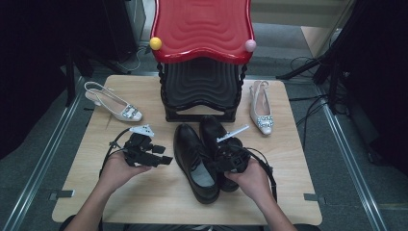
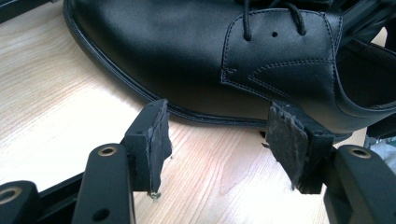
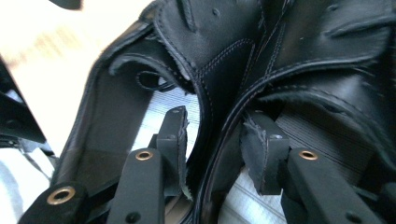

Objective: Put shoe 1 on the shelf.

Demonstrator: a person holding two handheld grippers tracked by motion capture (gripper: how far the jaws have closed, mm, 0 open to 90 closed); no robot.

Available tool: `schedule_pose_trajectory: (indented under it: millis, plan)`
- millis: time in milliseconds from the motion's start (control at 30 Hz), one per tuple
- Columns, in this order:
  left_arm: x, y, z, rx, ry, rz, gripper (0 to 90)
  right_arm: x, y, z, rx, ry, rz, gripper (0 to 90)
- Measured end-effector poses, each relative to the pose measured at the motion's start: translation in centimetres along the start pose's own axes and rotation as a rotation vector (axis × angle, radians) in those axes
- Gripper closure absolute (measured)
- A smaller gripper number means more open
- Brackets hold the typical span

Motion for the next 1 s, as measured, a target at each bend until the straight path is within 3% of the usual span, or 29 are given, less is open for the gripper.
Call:
schedule_pose_trajectory:
  millis: [233,500,733,900,1000]
  plan:
    - [0.6,0.2,-0.3,-0.006,0.013,-0.007,36.5,-0.2,0.3,1.2,0.039,-0.03,0.024,60.5]
    - [1.0,0.5,-0.6,-0.027,0.008,-0.023,36.6,-0.2,0.2,2.1,0.052,-0.116,-0.003,67.4]
    - [1.3,0.3,-0.7,-0.023,0.017,-0.017,36.7,-0.8,0.2,1.7,0.072,-0.122,0.02,79.9]
    - [1.8,0.1,-0.7,-0.011,0.026,-0.005,36.7,-1.7,0.1,1.0,0.083,-0.101,0.048,82.8]
    - [1.9,0.1,-0.8,-0.016,0.032,-0.013,36.9,-2.3,-0.1,0.3,0.081,-0.089,0.038,83.2]
Point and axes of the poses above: each handheld gripper's, and its own axes: z roughly forward along the jaws, y roughly out of its top, x roughly to its left, the point moved 5 cm from there along z, roughly forward along the jaws, and after that the axes turned 8 degrees about -x, right-handed, at the moved point
